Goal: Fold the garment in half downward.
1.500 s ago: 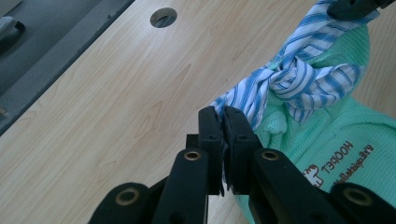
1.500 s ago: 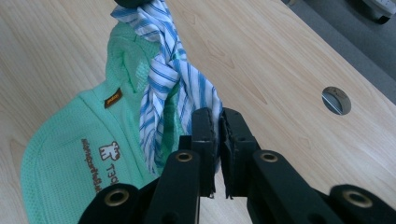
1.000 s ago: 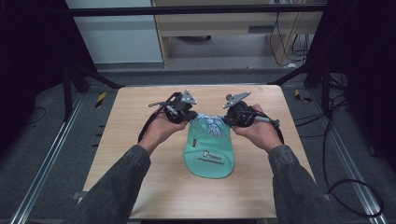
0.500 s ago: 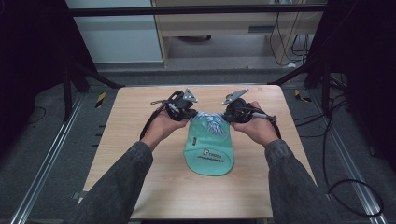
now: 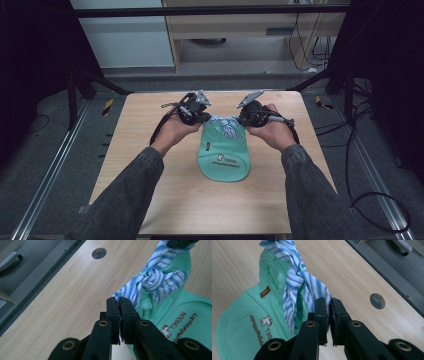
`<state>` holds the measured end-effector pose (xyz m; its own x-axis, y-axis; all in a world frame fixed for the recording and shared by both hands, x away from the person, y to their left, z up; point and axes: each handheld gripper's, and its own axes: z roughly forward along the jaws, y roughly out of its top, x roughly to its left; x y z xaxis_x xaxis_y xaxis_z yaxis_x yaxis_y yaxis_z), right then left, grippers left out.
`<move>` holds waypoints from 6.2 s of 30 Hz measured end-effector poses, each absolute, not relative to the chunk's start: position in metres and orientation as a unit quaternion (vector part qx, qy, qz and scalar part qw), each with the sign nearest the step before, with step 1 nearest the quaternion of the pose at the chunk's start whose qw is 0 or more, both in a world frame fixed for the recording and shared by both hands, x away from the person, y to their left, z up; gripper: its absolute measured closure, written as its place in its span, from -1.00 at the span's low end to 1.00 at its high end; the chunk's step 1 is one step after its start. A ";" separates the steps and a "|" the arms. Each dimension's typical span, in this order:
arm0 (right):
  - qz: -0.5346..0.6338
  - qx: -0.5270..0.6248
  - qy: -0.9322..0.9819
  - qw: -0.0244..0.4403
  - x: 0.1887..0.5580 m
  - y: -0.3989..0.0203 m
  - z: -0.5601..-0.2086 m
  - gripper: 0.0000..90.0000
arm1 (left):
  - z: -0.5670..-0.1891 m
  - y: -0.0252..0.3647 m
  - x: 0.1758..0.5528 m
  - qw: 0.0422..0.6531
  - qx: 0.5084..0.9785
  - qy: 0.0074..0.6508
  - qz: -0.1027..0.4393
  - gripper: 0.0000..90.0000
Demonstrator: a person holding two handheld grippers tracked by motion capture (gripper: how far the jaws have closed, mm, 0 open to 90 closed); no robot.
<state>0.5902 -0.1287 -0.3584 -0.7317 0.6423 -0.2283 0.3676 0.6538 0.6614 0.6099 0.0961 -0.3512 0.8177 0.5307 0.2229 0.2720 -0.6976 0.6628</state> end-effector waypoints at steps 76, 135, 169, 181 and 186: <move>0.286 0.235 0.897 0.240 0.541 -0.123 -0.410 0.87 | -0.410 0.102 0.557 0.314 0.903 0.211 0.203 0.94; 0.280 0.208 0.913 0.214 0.481 -0.121 -0.451 0.79 | -0.460 0.118 0.507 0.319 0.916 0.185 0.160 0.93; 0.275 0.187 0.923 0.191 0.456 -0.118 -0.468 1.00 | -0.474 0.126 0.489 0.312 0.924 0.165 0.148 1.00; 0.264 0.190 0.929 0.176 0.452 -0.121 -0.481 1.00 | -0.480 0.127 0.481 0.296 0.932 0.152 0.142 1.00; 0.253 0.199 0.930 0.176 0.454 -0.125 -0.484 1.00 | -0.480 0.129 0.481 0.297 0.932 0.162 0.134 1.00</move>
<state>0.4537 -0.1247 -0.4841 -0.8584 0.4601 -0.2270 0.2818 0.7926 0.5408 0.4808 0.1291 -0.4800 0.9117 0.3814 0.1529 0.2227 -0.7713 0.5962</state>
